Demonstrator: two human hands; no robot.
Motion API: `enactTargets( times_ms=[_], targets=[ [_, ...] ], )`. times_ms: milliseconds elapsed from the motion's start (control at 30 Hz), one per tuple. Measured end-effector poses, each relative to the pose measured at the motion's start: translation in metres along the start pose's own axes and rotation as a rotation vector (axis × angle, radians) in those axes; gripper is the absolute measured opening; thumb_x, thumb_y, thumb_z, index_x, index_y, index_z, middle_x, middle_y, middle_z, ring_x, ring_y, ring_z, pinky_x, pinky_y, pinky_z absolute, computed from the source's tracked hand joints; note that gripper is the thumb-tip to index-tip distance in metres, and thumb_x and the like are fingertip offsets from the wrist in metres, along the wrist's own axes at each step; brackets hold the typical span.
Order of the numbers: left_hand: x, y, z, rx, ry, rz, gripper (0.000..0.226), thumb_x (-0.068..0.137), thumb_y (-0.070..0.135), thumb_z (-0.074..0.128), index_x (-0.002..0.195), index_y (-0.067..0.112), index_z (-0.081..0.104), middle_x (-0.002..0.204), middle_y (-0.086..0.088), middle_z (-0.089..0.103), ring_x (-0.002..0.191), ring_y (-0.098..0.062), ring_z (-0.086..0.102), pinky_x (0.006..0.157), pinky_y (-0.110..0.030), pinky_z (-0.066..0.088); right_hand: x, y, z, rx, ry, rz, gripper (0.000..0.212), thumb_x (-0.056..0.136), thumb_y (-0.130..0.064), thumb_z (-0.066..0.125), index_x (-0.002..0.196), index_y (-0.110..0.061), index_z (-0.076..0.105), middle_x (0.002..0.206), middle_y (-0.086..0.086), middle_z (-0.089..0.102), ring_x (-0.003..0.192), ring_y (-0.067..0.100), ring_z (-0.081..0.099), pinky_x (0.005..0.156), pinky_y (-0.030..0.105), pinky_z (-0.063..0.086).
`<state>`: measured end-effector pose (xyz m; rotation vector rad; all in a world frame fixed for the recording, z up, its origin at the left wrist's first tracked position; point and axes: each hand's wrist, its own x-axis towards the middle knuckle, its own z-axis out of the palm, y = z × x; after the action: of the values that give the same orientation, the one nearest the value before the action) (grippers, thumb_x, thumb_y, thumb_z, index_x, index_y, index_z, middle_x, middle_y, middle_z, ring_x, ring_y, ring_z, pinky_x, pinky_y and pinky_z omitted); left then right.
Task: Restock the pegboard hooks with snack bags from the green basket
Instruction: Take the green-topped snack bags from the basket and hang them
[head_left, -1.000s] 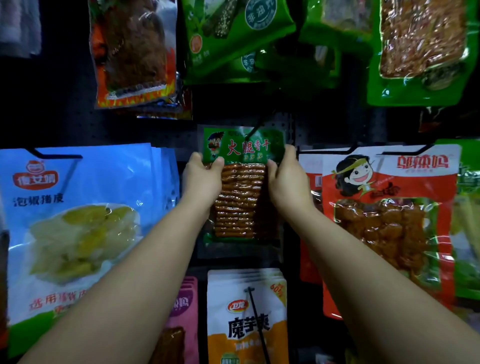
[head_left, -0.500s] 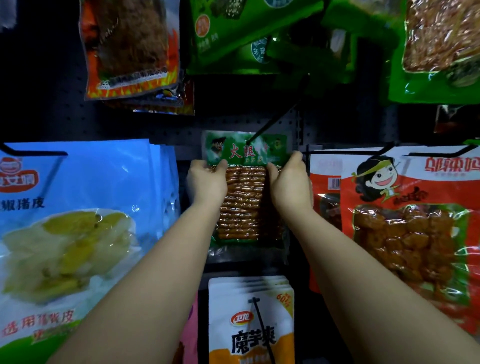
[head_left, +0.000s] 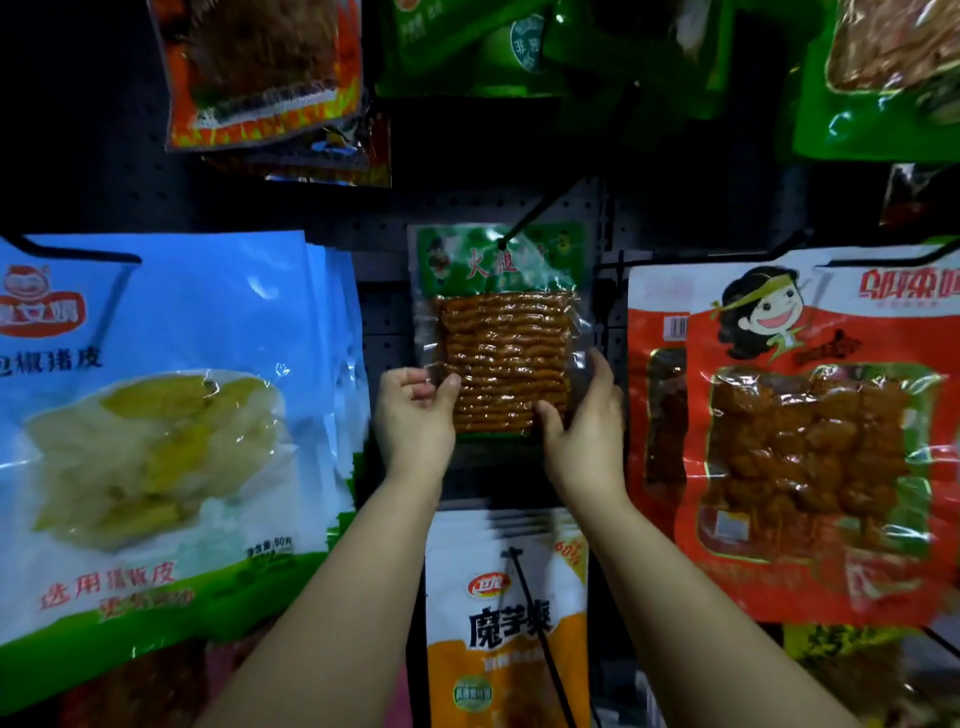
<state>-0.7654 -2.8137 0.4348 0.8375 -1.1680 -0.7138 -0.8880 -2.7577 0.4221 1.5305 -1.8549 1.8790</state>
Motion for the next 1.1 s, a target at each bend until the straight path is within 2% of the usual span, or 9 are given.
enactTargets(
  times_ms=[200,300,433,533,600,667,800,900,1100],
  targets=[
    [-0.042,-0.028,-0.012,0.048,-0.077,-0.092,0.028,0.085,0.014,0.068,0.105,0.014,0.048,0.087,0.006,0.053,0.075,-0.008,0.054,0.064,-0.018,0.041,-0.044,0.014,-0.013,0.052,-0.095,0.130,0.080,0.092,-0.014,0.060,0.152,-0.012,0.007,0.154,0.012,0.026,0.142,0.024,0.023,0.108,0.024,0.019],
    [-0.087,-0.046,-0.035,0.017,-0.163,-0.207,0.024,0.087,0.013,0.065,0.103,0.017,0.048,0.089,0.004,0.055,0.077,-0.017,0.055,0.070,-0.028,0.044,-0.080,0.026,-0.033,0.071,-0.176,0.213,0.074,0.093,-0.023,0.059,0.151,-0.012,0.014,0.155,0.010,0.025,0.142,0.024,0.026,0.112,0.027,0.022],
    [-0.157,-0.058,-0.081,0.063,-0.244,-0.217,0.016,0.087,0.012,0.063,0.089,0.026,0.055,0.087,0.003,0.060,0.076,-0.007,0.058,0.066,-0.017,0.046,-0.134,0.041,-0.085,0.144,-0.212,0.212,0.033,0.091,-0.022,0.062,0.123,-0.020,0.056,0.119,-0.001,0.062,0.105,0.011,0.060,0.094,0.032,0.049],
    [-0.217,-0.066,-0.106,0.102,-0.332,-0.207,0.023,0.087,0.001,0.061,0.078,0.022,0.057,0.072,0.003,0.057,0.059,0.009,0.055,0.056,-0.003,0.041,-0.188,0.051,-0.130,0.200,-0.214,0.220,0.009,0.087,-0.031,0.062,0.095,-0.035,0.063,0.087,-0.015,0.068,0.083,0.002,0.063,0.077,0.020,0.051],
    [-0.256,-0.077,-0.111,0.149,-0.420,-0.262,0.024,0.088,0.001,0.060,0.076,0.022,0.056,0.068,0.003,0.056,0.054,0.010,0.053,0.053,-0.003,0.039,-0.225,0.065,-0.152,0.227,-0.252,0.293,0.007,0.088,-0.028,0.063,0.092,-0.033,0.065,0.085,-0.009,0.069,0.085,0.008,0.065,0.079,0.026,0.053],
    [-0.296,-0.092,-0.107,0.179,-0.531,-0.335,0.020,0.088,0.010,0.063,0.076,0.025,0.056,0.067,0.006,0.057,0.054,0.008,0.053,0.052,-0.006,0.040,-0.259,0.091,-0.167,0.224,-0.293,0.400,0.015,0.090,-0.016,0.063,0.088,-0.031,0.065,0.082,-0.007,0.068,0.082,0.012,0.064,0.081,0.036,0.052],
    [-0.376,-0.134,-0.086,0.231,-0.690,-0.467,0.022,0.089,0.010,0.061,0.080,0.030,0.057,0.075,0.006,0.061,0.069,-0.005,0.058,0.067,-0.023,0.046,-0.321,0.151,-0.190,0.169,-0.335,0.615,0.026,0.091,-0.005,0.059,0.082,-0.029,0.062,0.075,-0.004,0.063,0.071,0.010,0.057,0.072,0.028,0.048],
    [-0.437,-0.179,-0.072,0.199,-0.731,-0.622,0.028,0.088,0.003,0.060,0.081,0.029,0.057,0.079,0.009,0.062,0.068,0.003,0.057,0.069,-0.017,0.046,-0.375,0.212,-0.209,0.060,-0.386,0.774,0.025,0.091,-0.006,0.060,0.083,-0.029,0.062,0.076,-0.005,0.064,0.073,0.013,0.060,0.073,0.027,0.049],
    [-0.574,-0.342,-0.083,0.342,-0.917,-0.898,0.015,0.087,-0.002,0.059,0.090,0.013,0.058,0.091,-0.007,0.064,0.078,-0.012,0.055,0.079,-0.026,0.044,-0.525,0.369,-0.234,-0.149,-0.455,1.119,0.022,0.088,-0.011,0.064,0.076,-0.029,0.061,0.073,-0.010,0.063,0.069,0.015,0.062,0.073,0.036,0.051]
  ],
)
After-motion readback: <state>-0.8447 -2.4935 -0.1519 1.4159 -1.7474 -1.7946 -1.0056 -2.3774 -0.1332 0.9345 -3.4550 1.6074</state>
